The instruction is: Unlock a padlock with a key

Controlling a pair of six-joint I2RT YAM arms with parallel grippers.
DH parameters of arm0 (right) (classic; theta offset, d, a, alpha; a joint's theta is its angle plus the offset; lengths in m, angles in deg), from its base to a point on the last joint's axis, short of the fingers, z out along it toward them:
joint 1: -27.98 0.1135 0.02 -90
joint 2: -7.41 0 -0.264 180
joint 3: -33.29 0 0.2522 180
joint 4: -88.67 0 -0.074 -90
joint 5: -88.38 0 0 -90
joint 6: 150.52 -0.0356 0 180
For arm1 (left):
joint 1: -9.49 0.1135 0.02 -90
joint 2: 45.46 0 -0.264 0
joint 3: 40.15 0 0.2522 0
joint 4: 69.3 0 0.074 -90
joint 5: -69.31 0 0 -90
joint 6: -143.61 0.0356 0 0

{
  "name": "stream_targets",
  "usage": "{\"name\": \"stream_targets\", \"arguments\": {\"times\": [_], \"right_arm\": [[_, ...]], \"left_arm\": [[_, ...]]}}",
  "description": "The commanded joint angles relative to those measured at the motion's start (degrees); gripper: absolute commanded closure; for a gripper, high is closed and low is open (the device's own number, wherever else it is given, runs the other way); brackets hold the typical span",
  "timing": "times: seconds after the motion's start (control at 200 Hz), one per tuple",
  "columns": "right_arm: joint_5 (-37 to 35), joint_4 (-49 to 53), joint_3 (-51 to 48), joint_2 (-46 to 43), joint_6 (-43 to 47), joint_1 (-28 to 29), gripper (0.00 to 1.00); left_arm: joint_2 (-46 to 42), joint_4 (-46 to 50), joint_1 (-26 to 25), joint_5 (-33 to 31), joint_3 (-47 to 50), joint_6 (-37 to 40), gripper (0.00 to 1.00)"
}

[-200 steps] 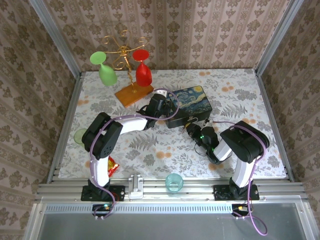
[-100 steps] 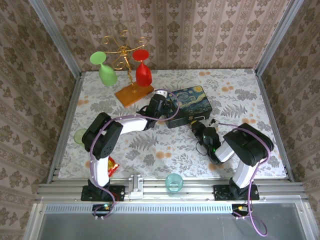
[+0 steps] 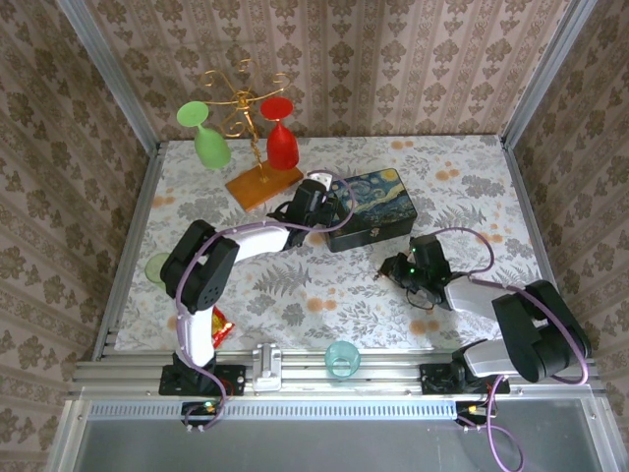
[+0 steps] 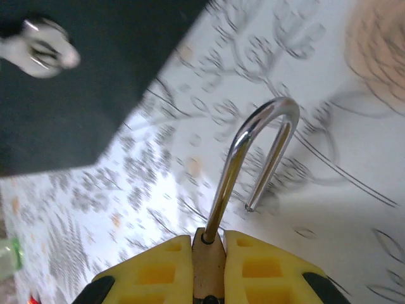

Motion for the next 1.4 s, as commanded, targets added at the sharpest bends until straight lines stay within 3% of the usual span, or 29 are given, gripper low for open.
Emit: {"name": "stream_targets", "arguments": {"times": [0.0, 0.125, 0.295, 0.455, 0.615, 0.935, 1.065, 1.125, 1.14, 1.175, 1.19, 1.395], "right_arm": [[10.5, 16.2, 4.4, 0.6, 8.8, -1.9, 1.0], [20.6, 18.4, 6.1, 4.1, 12.8, -4.7, 1.0], [20.0, 28.8, 9.3, 5.5, 17.2, -8.3, 1.0], [9.4, 44.8, 15.0, 6.4, 25.3, -9.1, 0.93], [10.1, 43.9, 15.1, 8.6, 24.4, -9.4, 0.74], [-1.4, 50.7, 20.8, 3.4, 23.5, -9.3, 0.63], [-8.4, 49.7, 25.0, 2.7, 23.8, -9.5, 0.6], [-13.0, 48.4, 27.9, 2.5, 23.9, -10.1, 0.54], [-13.6, 47.9, 28.8, 2.7, 24.0, -10.4, 0.53], [-14.8, 46.6, 30.5, 2.9, 23.8, -11.5, 0.51], [-14.9, 46.1, 31.2, 3.2, 23.6, -12.0, 0.51], [-14.6, 40.2, 40.5, 9.1, 22.4, -17.7, 0.52]], "left_arm": [[1.8, 10.3, 1.2, 1.0, 1.1, 3.3, 0.51], [0.5, 8.6, 1.3, 1.6, 2.3, 3.1, 0.51], [-1.0, 6.8, 1.7, 2.4, 3.9, 2.7, 0.5], [-0.9, 6.5, 3.0, 3.4, 3.4, 3.4, 0.5], [-2.3, 5.8, 3.3, 4.3, 3.8, 3.4, 0.49], [-9.5, 7.3, 2.1, 5.5, 7.4, 3.9, 0.45], [-14.1, 7.8, -1.3, 6.5, 10.9, 4.5, 0.36], [-16.6, 6.9, -3.3, 5.4, 13.8, 3.9, 0.3], [-17.1, 6.4, -3.8, 5.2, 14.6, 3.5, 0.27], [-18.3, 5.0, -4.8, 5.4, 16.5, 3.0, 0.05], [-18.6, 4.4, -5.1, 5.5, 17.1, 2.8, 0.01], [-17.5, 3.4, -9.5, 1.5, 19.7, 1.5, 0.0]]}}
